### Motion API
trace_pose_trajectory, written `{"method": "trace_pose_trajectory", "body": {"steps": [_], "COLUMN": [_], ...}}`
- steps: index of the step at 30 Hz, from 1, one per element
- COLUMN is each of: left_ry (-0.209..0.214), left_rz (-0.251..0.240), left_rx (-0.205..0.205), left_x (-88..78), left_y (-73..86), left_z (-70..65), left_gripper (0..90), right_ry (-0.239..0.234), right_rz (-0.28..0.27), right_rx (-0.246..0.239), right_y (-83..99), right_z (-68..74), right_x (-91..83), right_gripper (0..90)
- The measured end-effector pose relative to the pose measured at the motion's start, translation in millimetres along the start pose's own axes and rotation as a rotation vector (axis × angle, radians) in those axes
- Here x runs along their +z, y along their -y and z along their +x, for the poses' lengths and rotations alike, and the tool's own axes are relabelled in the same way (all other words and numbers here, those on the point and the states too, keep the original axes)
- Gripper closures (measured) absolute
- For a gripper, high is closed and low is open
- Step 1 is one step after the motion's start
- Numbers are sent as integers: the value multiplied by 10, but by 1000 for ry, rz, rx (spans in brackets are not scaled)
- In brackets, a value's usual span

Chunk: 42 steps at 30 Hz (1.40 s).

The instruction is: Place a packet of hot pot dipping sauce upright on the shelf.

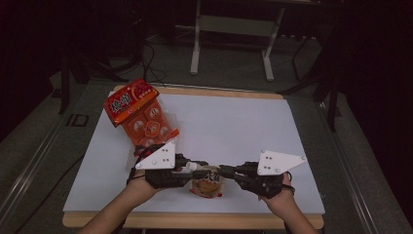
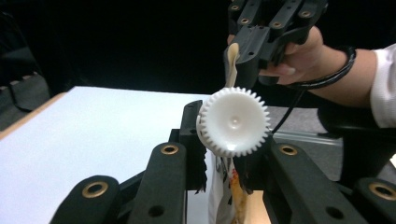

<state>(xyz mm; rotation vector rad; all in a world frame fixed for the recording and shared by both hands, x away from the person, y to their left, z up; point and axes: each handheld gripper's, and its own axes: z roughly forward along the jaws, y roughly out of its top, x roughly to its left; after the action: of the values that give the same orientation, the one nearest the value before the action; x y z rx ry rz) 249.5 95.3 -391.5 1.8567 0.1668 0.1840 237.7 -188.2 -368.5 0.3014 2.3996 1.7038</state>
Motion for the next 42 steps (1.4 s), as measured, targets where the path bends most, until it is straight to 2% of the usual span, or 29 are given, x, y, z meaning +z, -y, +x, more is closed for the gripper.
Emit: {"method": "trace_pose_trajectory", "body": {"steps": [3,5,9,10,13,17,20,21,23,27,29,30,32,34,35,36,38,42], "left_ry": [2,5,-6,-18,-2,6,25,24,34,31,16,23,1,-19,-16,-33,-37,-73], "left_rz": [-2,-4,-11,-8,1,4,-4,-5,-1,-6,-8,-13,-25,-34,-31,-39,-48,-66], "left_rx": [1,2,1,13,26,31,7,12,-2,-2,9,1,1,11,0,10,6,20], "left_x": [-5,-7,-16,-15,-12,-13,-20,-22,-30,-68,-105,-128,-182,-236,-262,-296,-343,-451], "left_y": [6,13,17,17,18,19,18,18,7,-5,-19,-29,-48,-66,-79,-87,-99,-111], "left_z": [-3,0,6,1,3,-5,12,15,24,44,54,68,87,106,122,129,146,176], "left_gripper": [743,704,707,737,818,871,886,887,891,893,893,893,893,893,893,893,893,892], "right_ry": [-1,0,4,4,2,-5,-7,-9,4,5,7,19,31,60,64,76,92,115], "right_rz": [-3,-8,-18,-18,-22,-21,-28,-29,-33,-53,-57,-52,-52,-60,-66,-75,-84,-94], "right_rx": [-4,-6,-5,-8,-5,5,7,13,9,21,34,40,48,46,50,53,61,99], "right_y": [-9,-17,-34,-37,-39,-32,-31,-34,-34,-41,-43,-41,-27,-14,-11,-8,-8,15], "right_z": [9,6,-1,1,2,-14,-26,-30,-27,-48,-70,-81,-99,-106,-112,-116,-130,-165], "right_x": [-10,-22,-47,-48,-49,-51,-53,-53,-47,-75,-93,-99,-116,-142,-156,-169,-192,-213], "right_gripper": [899,899,899,899,898,897,893,890,876,739,598,576,524,520,502,478,419,288]}}
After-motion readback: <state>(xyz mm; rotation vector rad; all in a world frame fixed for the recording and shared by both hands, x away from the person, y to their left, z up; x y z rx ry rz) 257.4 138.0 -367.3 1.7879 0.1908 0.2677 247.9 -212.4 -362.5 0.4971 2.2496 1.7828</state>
